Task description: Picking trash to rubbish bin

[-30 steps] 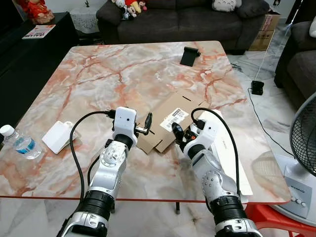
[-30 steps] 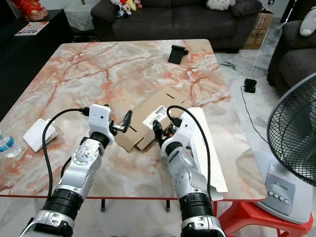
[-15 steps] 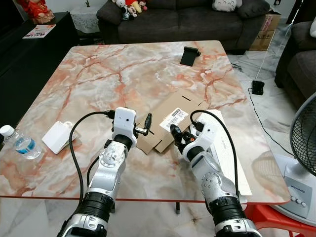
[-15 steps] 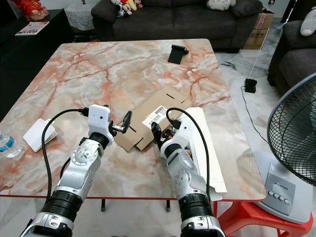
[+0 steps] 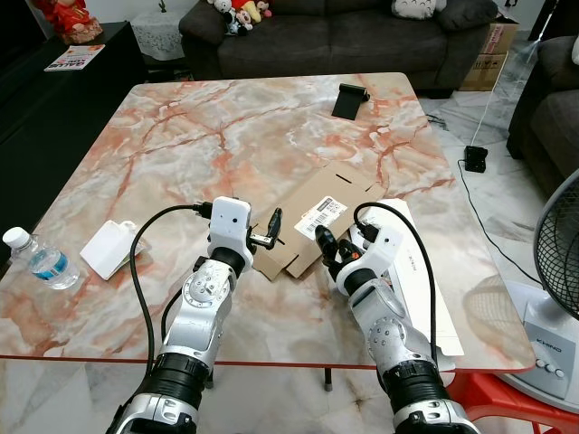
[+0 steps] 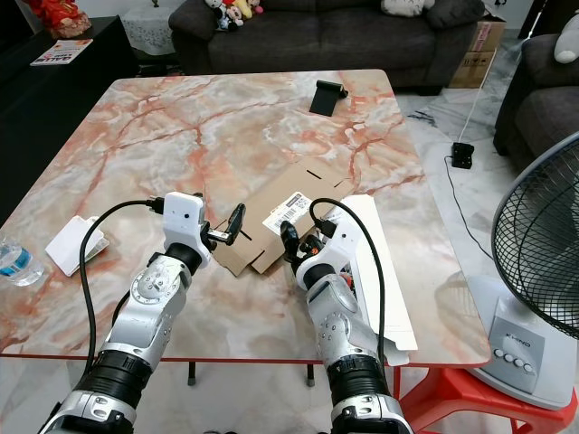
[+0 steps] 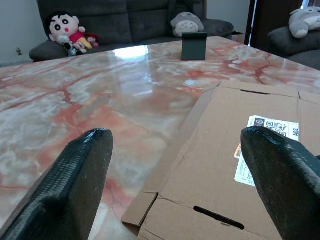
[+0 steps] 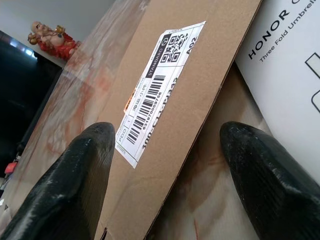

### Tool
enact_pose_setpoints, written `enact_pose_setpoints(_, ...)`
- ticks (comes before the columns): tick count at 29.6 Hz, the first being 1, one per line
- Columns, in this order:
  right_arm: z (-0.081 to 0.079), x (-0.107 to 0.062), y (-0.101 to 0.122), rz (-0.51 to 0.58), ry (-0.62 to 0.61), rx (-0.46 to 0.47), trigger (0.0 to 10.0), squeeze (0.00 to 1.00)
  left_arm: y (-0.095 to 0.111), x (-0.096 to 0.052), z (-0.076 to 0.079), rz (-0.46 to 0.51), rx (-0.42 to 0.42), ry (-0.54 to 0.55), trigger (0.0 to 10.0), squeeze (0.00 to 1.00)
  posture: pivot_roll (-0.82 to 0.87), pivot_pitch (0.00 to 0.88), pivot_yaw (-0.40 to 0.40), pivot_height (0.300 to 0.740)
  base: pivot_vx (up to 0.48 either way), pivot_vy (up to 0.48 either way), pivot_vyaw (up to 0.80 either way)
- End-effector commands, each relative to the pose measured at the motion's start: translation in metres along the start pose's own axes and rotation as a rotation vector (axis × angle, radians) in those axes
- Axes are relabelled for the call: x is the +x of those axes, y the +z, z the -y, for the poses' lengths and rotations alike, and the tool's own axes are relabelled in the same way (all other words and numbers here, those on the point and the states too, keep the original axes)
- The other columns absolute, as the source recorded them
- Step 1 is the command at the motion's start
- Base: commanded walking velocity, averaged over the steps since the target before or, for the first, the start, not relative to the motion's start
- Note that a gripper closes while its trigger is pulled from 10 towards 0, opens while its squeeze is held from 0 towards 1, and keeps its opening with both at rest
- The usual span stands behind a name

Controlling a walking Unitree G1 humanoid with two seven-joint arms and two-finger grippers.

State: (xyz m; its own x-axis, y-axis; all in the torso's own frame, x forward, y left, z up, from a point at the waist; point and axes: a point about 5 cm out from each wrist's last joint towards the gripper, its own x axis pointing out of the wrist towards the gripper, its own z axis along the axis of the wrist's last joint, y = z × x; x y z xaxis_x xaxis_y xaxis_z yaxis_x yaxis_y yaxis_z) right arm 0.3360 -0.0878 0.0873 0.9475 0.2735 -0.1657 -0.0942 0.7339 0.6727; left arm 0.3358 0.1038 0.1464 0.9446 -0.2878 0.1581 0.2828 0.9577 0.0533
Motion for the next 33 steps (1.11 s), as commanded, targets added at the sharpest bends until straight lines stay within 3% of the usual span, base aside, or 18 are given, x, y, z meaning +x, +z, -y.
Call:
enact_pose_setpoints(1, -0.031, 0.009, -0.017, -0.05, 0.062, 0.06, 10.0, 0.0, 0.001, -0.002, -0.001, 0.0, 0.0, -0.003, 10.0, 0.0, 0.15, 0.13, 0.062, 0.74, 0.0, 0.0, 0.0)
enact_pose_setpoints(33, -0.047, 0.023, -0.005, -0.014, 0.107, 0.063, 10.0, 0.0, 0.004, -0.002, 0.003, 0.003, -0.007, -0.004, 10.0, 0.0, 0.16, 0.127, 0.05, 0.74, 0.0, 0.0, 0.0)
